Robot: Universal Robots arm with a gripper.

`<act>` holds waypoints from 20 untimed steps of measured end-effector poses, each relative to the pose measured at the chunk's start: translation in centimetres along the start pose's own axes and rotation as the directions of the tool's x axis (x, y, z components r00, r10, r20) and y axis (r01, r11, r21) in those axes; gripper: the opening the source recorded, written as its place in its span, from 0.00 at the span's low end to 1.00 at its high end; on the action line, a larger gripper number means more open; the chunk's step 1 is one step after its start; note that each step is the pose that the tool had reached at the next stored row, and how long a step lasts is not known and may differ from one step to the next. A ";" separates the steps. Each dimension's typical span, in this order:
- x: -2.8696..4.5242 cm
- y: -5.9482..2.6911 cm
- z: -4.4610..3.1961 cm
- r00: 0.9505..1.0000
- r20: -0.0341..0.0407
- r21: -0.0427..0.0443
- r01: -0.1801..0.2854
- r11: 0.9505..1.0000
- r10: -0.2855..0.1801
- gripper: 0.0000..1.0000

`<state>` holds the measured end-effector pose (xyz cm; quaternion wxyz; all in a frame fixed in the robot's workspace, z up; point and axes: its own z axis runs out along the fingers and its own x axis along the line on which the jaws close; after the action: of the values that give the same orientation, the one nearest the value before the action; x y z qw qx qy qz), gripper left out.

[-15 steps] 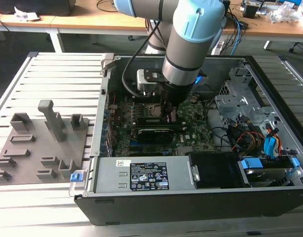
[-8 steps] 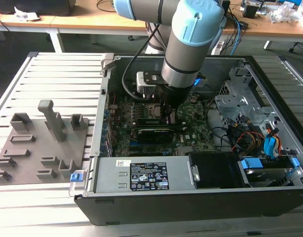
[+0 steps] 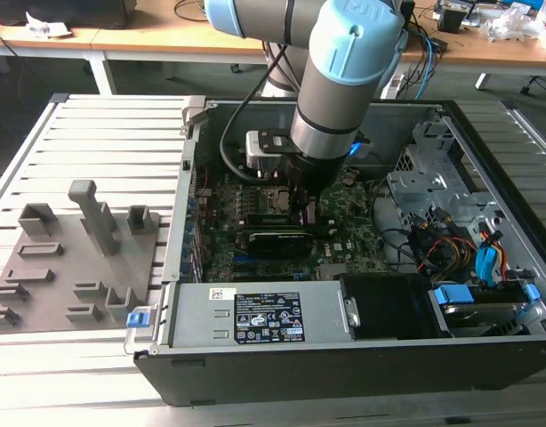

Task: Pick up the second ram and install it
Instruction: 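Insert the second ram into the second slot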

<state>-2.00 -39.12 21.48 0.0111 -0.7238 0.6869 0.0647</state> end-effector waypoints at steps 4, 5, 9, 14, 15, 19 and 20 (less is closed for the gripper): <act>-0.03 0.02 -0.22 1.000 0.001 0.000 0.000 1.000 0.000 0.14; -0.03 0.02 -0.22 1.000 0.002 0.000 0.000 1.000 0.000 0.14; -0.02 0.02 -0.13 1.000 0.005 0.000 -0.002 1.000 0.002 0.14; -0.01 -0.01 0.22 1.000 0.008 0.000 -0.001 1.000 0.001 0.14; 0.05 -0.01 0.25 1.000 0.008 0.000 -0.001 1.000 0.001 0.14; 0.05 -0.02 0.18 1.000 0.008 0.000 0.001 1.000 -0.001 0.14; 0.03 -0.02 0.06 1.000 0.009 0.000 0.001 1.000 -0.001 0.14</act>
<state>-1.98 -39.14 21.42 0.0141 -0.7240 0.6863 0.0679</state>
